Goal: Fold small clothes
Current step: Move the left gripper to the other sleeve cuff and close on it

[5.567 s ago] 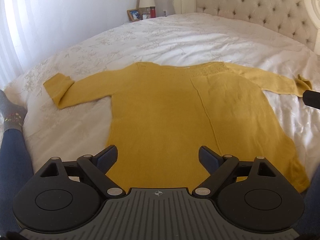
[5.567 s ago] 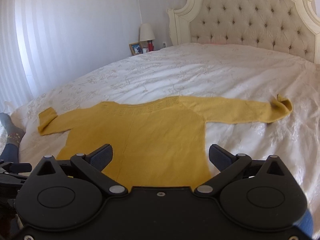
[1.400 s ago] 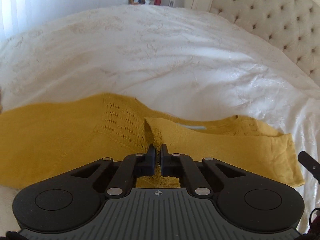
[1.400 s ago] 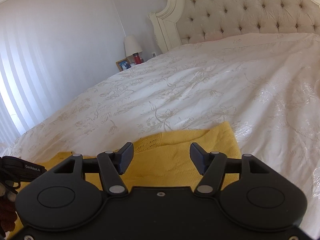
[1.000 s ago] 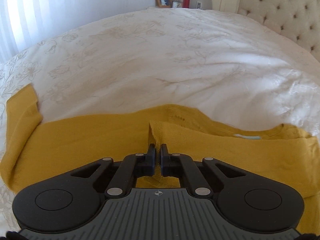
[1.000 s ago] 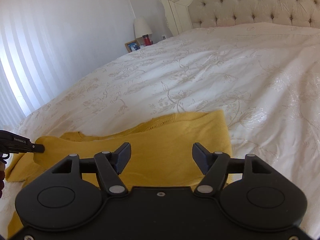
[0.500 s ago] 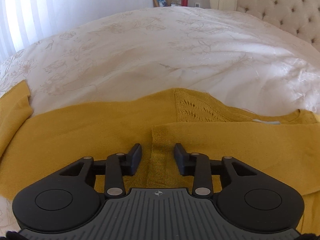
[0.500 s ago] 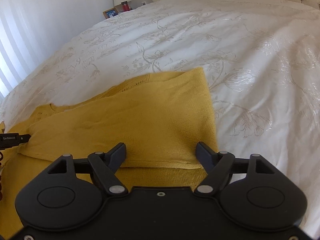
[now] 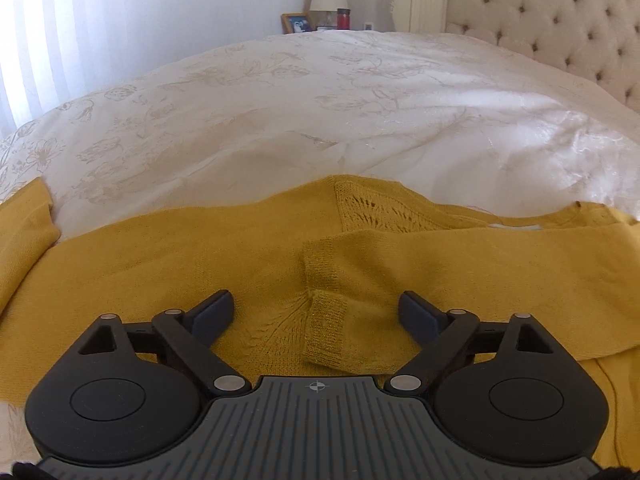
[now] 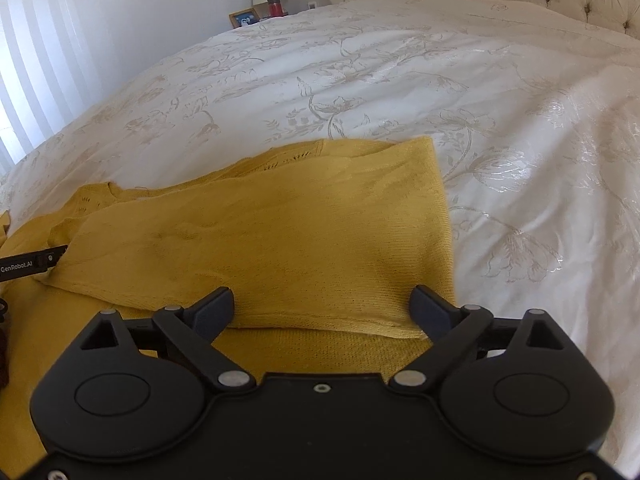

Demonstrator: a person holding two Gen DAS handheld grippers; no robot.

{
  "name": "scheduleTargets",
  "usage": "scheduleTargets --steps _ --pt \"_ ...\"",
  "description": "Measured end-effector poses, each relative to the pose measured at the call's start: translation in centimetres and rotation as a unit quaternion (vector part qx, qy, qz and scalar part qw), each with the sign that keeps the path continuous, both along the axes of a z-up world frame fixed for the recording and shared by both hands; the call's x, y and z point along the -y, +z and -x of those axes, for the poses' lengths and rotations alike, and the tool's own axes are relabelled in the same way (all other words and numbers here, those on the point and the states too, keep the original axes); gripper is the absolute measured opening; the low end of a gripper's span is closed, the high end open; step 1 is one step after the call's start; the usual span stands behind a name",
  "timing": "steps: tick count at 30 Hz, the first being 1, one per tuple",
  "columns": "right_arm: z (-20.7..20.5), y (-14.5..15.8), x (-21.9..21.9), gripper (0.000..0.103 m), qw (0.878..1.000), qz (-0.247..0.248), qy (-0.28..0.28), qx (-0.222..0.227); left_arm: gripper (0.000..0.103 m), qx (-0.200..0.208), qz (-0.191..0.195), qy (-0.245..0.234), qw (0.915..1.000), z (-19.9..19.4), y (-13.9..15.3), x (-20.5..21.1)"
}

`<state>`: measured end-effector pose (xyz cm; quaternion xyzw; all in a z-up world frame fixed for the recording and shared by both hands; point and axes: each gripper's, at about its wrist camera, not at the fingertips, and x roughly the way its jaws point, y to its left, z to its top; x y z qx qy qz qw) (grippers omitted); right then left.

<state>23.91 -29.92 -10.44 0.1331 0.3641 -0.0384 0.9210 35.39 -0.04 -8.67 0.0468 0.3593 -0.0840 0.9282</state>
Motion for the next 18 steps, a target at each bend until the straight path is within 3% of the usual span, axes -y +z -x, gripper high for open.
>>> scheduleTargets --steps 5,8,13,18 --pt "0.3 0.4 0.3 0.096 1.000 -0.021 -0.002 0.018 0.089 0.028 -0.048 -0.022 0.9982 1.1 1.9 -3.1" --pt "0.5 0.6 0.6 0.096 0.998 -0.044 -0.004 0.034 0.089 0.040 -0.060 -0.002 0.9974 1.1 3.2 -6.7" --pt "0.8 1.2 0.3 0.096 0.996 -0.058 0.006 0.062 0.089 0.036 -0.034 0.083 0.9953 -0.4 4.8 -14.4" --pt "1.2 1.8 -1.1 0.096 0.995 -0.037 0.032 0.089 0.089 0.018 0.008 0.167 0.9857 -2.9 5.4 -21.0"
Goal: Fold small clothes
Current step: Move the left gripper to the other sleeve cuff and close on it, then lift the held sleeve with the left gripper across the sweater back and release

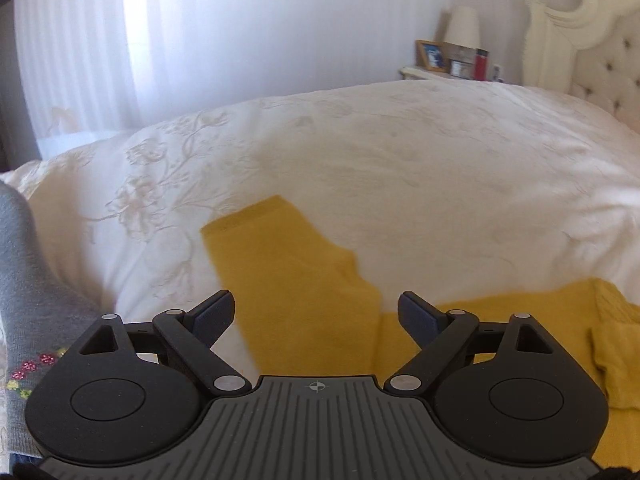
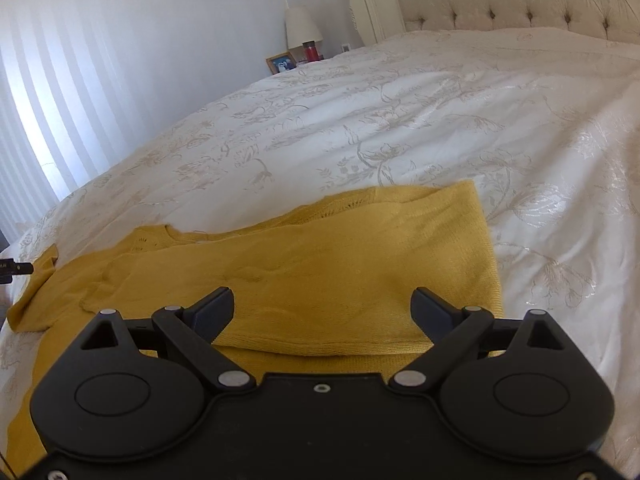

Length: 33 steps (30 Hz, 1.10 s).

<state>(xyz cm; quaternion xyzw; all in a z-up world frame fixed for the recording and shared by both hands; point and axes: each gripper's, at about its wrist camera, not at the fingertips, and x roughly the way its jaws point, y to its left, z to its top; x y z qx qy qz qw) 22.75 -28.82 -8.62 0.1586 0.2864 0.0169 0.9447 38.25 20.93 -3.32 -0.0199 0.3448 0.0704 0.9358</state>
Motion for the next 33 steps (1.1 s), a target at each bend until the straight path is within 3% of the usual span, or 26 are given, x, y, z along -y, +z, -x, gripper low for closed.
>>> scheduleTargets --steps 5,14,23,24,25,26,27,28,33 --pt "0.4 0.2 -1.8 0.096 0.999 0.035 0.029 0.027 0.089 -0.009 0.021 0.035 0.9991 -1.9 -0.4 -3.7" --pt "0.2 -0.2 -2.6 0.096 0.997 0.042 0.036 0.045 0.089 -0.052 0.015 0.014 0.9984 -4.4 -3.4 -5.1" --pt "-0.1 -1.1 -2.0 0.096 0.999 0.020 0.024 0.031 0.088 -0.031 0.024 0.016 0.9991 -5.9 -4.5 -5.6" --pt "-0.1 -1.2 -2.0 0.096 0.999 0.020 0.024 0.031 0.078 -0.026 0.021 0.015 0.9993 -6.0 -4.5 -5.5" --pt "-0.1 -1.2 -2.1 0.096 0.999 0.022 0.026 0.030 0.054 -0.020 0.019 0.014 0.9995 -6.0 -4.4 -5.4" --pt "-0.1 -1.2 -2.2 0.096 0.999 0.024 0.027 0.031 0.040 -0.014 0.013 0.018 0.9997 -6.0 -4.2 -5.2" --pt "-0.1 -1.2 -2.3 0.096 0.999 0.026 0.029 0.031 0.016 -0.012 0.008 0.026 0.9996 -6.2 -4.1 -5.1" --pt "-0.1 -1.2 -2.3 0.096 0.999 0.028 0.031 0.032 0.009 -0.014 0.012 0.029 0.9994 -6.3 -3.9 -5.1" --pt "-0.3 -1.3 -2.5 0.096 0.998 0.030 0.034 0.031 0.007 0.012 0.010 0.020 0.9997 -5.3 -1.8 -3.8"
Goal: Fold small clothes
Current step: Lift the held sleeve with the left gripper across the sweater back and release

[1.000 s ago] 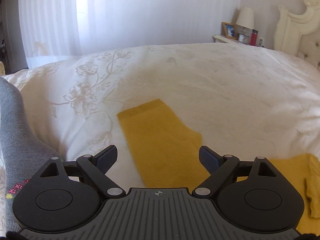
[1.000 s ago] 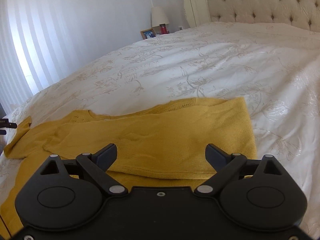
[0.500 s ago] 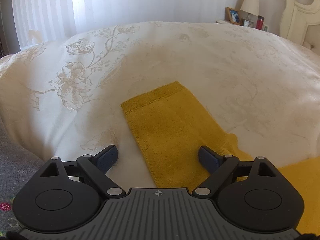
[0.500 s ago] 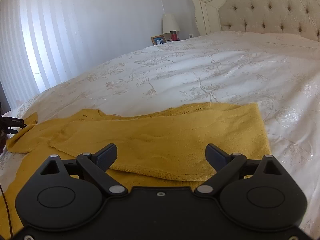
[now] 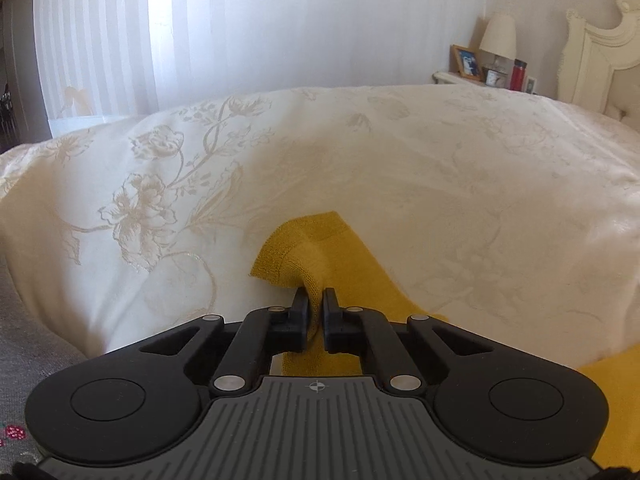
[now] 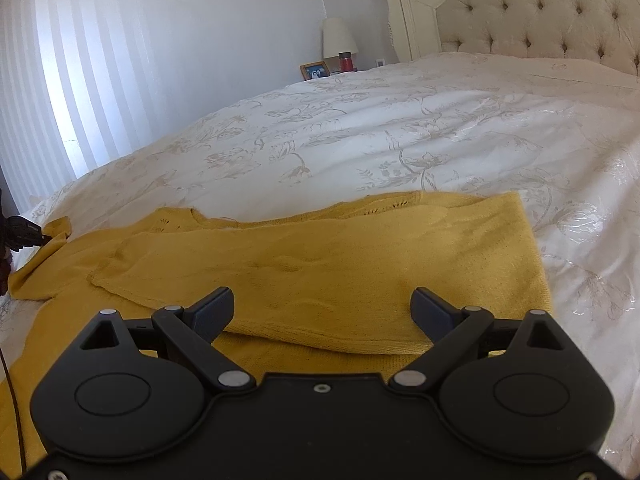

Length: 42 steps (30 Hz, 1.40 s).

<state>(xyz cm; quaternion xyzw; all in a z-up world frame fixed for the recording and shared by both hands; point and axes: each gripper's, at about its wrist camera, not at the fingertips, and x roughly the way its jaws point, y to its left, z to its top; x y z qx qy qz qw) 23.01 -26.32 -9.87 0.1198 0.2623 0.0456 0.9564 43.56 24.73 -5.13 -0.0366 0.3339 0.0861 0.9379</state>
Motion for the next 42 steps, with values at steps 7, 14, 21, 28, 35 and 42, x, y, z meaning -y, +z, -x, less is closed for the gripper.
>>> scheduleTargets --steps 7,14,21,28,35,42 --pt "0.0 0.7 0.5 0.096 1.000 -0.017 -0.009 0.007 0.006 0.051 -0.018 -0.056 0.9970 3.9 6.0 5.4" --pt "0.5 2.0 1.6 0.096 0.999 -0.040 -0.022 0.024 0.006 0.100 -0.007 -0.159 0.9823 8.2 12.0 14.8" --pt "1.0 3.0 2.8 0.096 0.997 -0.057 -0.036 0.039 0.006 0.125 0.046 -0.255 0.9577 9.6 13.7 25.1" --pt "1.1 3.5 4.5 0.096 0.994 -0.088 -0.056 0.038 0.007 0.120 0.085 -0.335 0.9306 10.3 10.8 35.0" --pt "0.7 2.6 6.9 0.096 0.986 -0.129 -0.103 0.002 0.022 0.048 0.110 -0.359 0.9254 10.0 4.4 40.6" --pt "0.2 1.7 8.4 0.096 0.981 -0.136 -0.139 -0.013 0.044 0.063 0.086 -0.374 0.9213 12.3 4.0 39.6"
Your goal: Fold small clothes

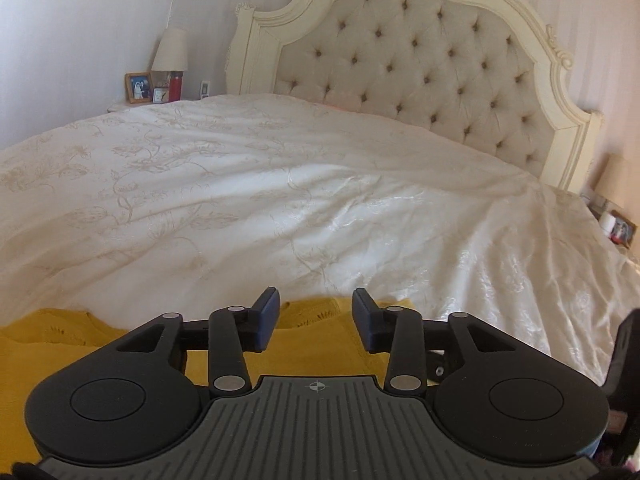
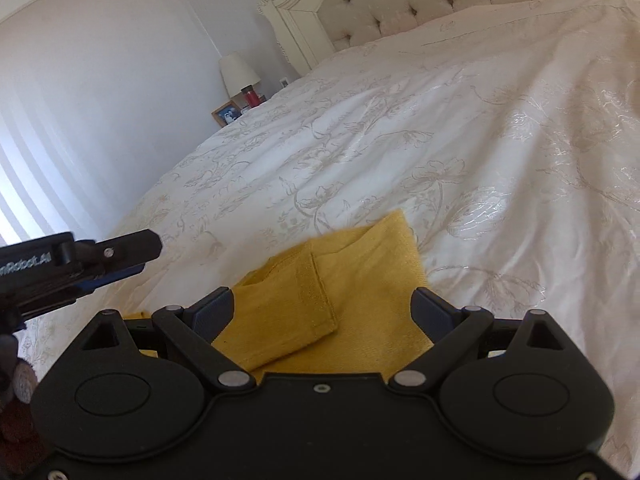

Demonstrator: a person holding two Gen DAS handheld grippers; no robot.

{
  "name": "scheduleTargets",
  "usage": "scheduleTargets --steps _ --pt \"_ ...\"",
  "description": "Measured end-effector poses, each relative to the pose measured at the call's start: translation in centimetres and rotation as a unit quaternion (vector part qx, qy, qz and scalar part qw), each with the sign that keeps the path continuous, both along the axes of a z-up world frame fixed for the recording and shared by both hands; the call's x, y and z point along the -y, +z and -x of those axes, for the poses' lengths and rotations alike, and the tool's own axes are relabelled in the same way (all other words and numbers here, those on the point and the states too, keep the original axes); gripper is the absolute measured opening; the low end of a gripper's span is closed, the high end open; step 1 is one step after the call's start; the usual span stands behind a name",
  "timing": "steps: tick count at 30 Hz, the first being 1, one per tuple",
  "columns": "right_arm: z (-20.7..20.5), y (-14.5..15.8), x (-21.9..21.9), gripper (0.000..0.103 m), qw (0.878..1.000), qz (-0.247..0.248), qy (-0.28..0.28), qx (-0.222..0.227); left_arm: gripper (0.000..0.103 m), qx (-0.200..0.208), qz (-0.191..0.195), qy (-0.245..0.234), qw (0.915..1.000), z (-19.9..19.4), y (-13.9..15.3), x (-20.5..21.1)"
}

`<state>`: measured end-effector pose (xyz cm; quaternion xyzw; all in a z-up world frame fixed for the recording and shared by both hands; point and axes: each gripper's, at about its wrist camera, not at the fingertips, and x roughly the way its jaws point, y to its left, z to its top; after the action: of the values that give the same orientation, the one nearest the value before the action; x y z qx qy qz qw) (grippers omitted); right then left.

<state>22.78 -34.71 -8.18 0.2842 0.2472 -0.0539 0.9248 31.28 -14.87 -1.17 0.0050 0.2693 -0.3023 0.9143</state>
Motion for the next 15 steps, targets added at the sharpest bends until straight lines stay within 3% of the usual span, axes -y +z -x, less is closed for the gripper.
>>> scheduleTargets --steps 5,9,15 --pt "-0.4 -0.7 0.2 0.096 1.000 -0.023 0.004 0.002 0.046 0.022 -0.042 0.041 0.9981 1.1 -0.8 -3.6" --pt "-0.8 -1.1 -0.4 0.096 0.999 -0.021 0.025 0.014 0.046 0.019 -0.095 0.106 0.9897 1.0 -2.6 -7.7" --pt "-1.9 -2.6 -0.6 0.087 0.997 -0.057 0.047 0.009 0.046 -0.041 -0.145 0.190 0.9702 0.1 -6.3 -13.2"
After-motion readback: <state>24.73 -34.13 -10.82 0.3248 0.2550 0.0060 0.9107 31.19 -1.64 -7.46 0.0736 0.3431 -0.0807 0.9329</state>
